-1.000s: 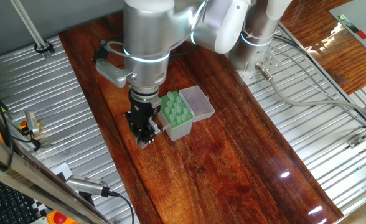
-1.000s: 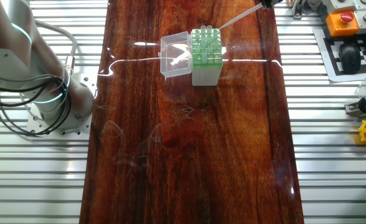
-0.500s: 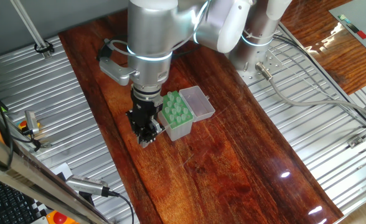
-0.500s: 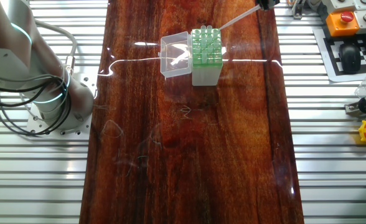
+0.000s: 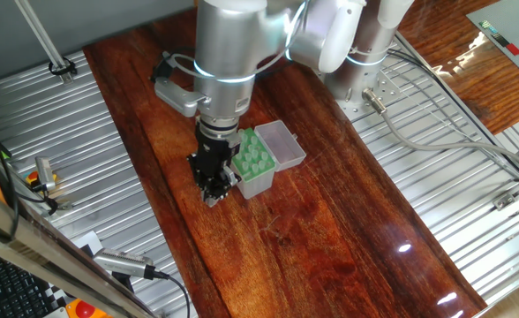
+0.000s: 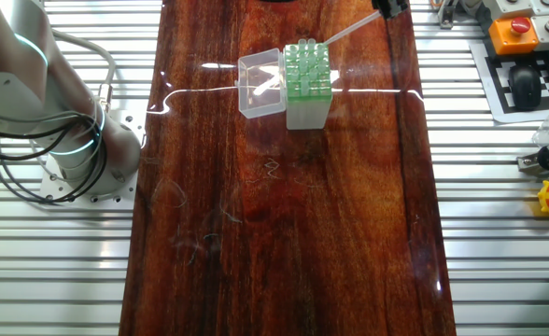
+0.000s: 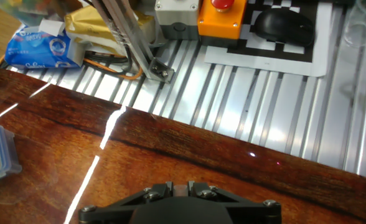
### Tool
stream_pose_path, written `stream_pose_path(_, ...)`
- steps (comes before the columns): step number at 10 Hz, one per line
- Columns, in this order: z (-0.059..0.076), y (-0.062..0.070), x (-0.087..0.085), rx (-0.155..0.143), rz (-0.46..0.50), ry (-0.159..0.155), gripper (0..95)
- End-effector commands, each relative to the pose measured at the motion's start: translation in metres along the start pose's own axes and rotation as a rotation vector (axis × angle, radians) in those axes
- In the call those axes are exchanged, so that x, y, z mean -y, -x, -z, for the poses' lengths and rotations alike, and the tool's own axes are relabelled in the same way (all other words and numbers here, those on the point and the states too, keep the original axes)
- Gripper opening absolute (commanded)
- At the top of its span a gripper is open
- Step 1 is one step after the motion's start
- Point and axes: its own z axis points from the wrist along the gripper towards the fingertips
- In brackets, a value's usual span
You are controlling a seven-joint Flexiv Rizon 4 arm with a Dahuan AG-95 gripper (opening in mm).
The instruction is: Insert a large pipette tip into the holder for large pipette tips
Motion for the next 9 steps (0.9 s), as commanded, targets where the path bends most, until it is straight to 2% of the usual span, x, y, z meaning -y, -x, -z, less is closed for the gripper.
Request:
stream_pose_path(1,-0.0008,0.0,0.0001,-0.002,0.006,-0.005,0.0)
stream_pose_path(2,-0.0007,0.0,0.0,-0.003,0.008,-0.007,0.0)
stream_pose_path(4,-0.0007,0.0,0.0,-0.008,0.011,-0.013,38.0)
stream_pose_path(5,-0.0007,0.0,-0.0001,-0.007,0.011,-0.013,38.0)
stream_pose_path(6,-0.0007,0.0,-0.0001,-0.007,0.014,-0.014,57.0)
stream_pose_path(7,-0.0007,0.0,-0.0001,-0.008,0.016,-0.014,57.0)
stream_pose_path(9,-0.0007,0.0006,-0.0003,-0.03,0.021,-0.011,57.0)
